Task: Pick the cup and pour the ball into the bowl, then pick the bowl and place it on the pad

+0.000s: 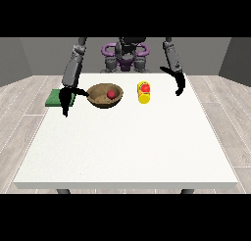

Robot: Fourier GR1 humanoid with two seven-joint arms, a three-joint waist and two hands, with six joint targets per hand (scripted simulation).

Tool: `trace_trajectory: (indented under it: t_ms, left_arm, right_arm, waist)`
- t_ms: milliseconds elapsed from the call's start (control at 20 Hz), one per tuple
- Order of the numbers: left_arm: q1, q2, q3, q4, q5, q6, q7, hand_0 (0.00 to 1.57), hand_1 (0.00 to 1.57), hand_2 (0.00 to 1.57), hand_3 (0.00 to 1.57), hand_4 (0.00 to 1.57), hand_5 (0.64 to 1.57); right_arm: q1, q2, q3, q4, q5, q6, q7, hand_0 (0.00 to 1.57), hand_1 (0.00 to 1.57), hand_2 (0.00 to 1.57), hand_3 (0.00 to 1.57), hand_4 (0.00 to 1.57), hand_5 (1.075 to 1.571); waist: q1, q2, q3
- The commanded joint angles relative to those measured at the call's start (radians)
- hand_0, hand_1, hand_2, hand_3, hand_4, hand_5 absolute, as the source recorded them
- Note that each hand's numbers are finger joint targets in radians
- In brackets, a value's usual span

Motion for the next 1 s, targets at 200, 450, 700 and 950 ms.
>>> trace_trajectory:
  t_ms: [200,450,700,950]
  left_arm:
    - [0.1,0.014,0.035,0.109,0.037,-0.038,0.005,0.0,0.0,0.0,0.0,0.0,0.669]
    - [0.169,0.013,0.078,0.201,0.049,0.021,-0.034,0.0,0.0,0.0,0.0,0.0,0.688]
    - [0.139,0.021,0.031,0.034,0.057,-0.027,0.069,0.0,0.0,0.0,0.0,0.0,0.696]
    - [0.127,0.005,0.031,0.04,0.065,-0.002,0.016,0.0,0.0,0.0,0.0,0.0,0.699]
  right_arm:
    - [-0.039,0.12,0.033,0.012,-0.04,-0.012,0.176,0.0,0.0,0.0,0.0,0.0,1.567]
    - [0.029,0.24,0.138,-0.042,0.033,-0.094,0.178,0.0,0.0,0.0,0.0,0.0,1.57]
    - [-0.005,0.232,0.084,0.076,-0.012,-0.082,0.144,0.0,0.0,0.0,0.0,0.0,1.57]
    - [-0.07,0.252,0.099,0.087,-0.008,-0.094,0.122,0.0,0.0,0.0,0.0,0.0,1.57]
  waist:
    - [-0.077,-0.218,0.0183]
    - [-0.193,-0.318,0.0194]
    - [-0.108,-0.272,0.0207]
    - [-0.124,-0.192,0.0204]
